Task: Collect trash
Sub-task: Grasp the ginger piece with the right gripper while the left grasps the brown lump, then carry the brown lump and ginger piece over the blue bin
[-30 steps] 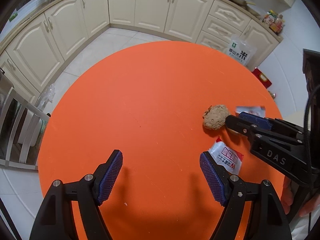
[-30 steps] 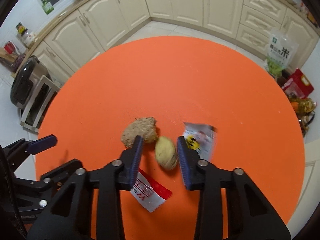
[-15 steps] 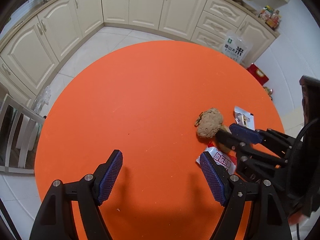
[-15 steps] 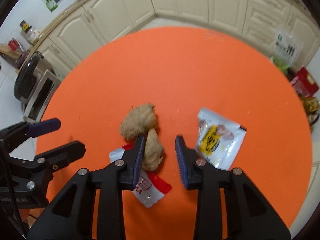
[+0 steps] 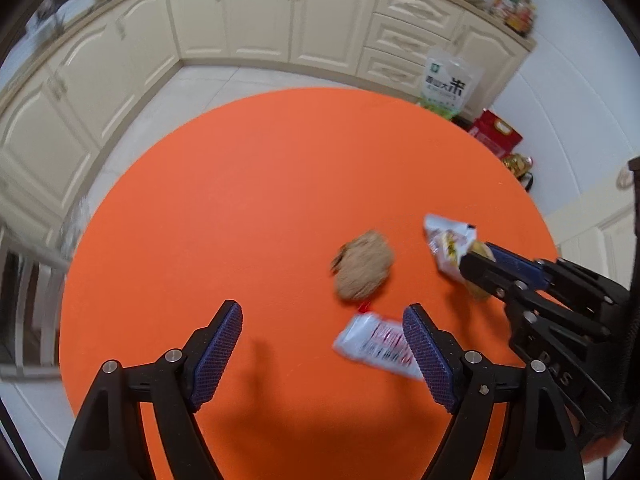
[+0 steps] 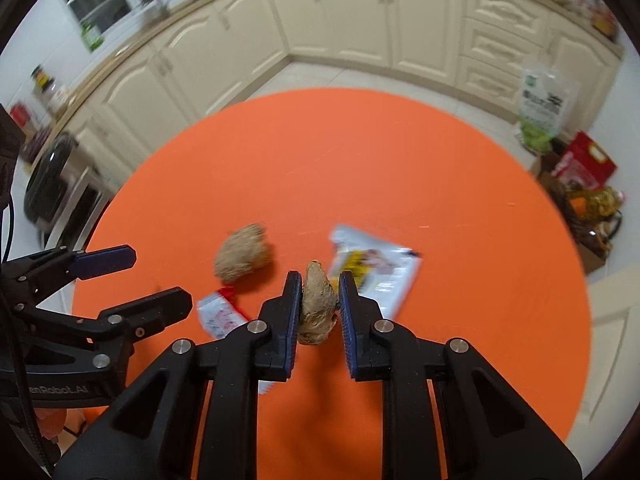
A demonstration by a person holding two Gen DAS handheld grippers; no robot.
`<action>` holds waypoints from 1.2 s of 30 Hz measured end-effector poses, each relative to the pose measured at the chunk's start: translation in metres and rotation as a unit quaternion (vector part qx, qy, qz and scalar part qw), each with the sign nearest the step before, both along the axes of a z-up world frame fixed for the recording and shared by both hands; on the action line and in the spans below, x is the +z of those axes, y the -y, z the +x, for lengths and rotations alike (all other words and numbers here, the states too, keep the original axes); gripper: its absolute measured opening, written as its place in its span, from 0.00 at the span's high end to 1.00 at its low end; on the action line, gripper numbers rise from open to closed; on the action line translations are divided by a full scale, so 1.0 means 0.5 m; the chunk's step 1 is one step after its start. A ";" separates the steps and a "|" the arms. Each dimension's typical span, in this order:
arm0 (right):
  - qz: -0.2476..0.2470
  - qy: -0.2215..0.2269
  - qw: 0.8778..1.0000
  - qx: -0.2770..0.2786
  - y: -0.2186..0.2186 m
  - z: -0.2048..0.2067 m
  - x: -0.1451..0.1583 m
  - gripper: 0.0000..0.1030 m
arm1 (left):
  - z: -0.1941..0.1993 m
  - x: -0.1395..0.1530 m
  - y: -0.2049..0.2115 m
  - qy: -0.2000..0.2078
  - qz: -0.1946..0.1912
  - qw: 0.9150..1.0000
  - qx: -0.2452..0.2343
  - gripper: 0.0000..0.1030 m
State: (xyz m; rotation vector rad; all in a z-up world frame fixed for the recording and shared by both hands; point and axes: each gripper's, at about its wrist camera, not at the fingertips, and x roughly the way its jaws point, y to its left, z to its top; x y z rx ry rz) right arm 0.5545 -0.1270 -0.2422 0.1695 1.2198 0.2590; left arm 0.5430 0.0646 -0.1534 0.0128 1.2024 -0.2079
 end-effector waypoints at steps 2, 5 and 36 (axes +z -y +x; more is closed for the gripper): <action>0.003 -0.003 1.000 -0.013 0.024 -0.002 -0.004 0.82 | 0.011 -0.009 0.022 0.006 0.014 1.000 -0.002 0.22; -0.001 -0.006 1.000 -0.029 0.049 -0.006 -0.007 0.82 | 0.027 -0.034 0.047 0.001 0.011 1.000 0.008 0.22; 0.019 0.009 0.993 -0.120 0.216 -0.174 0.053 0.82 | -0.121 0.008 0.162 0.034 0.023 0.998 -0.051 0.72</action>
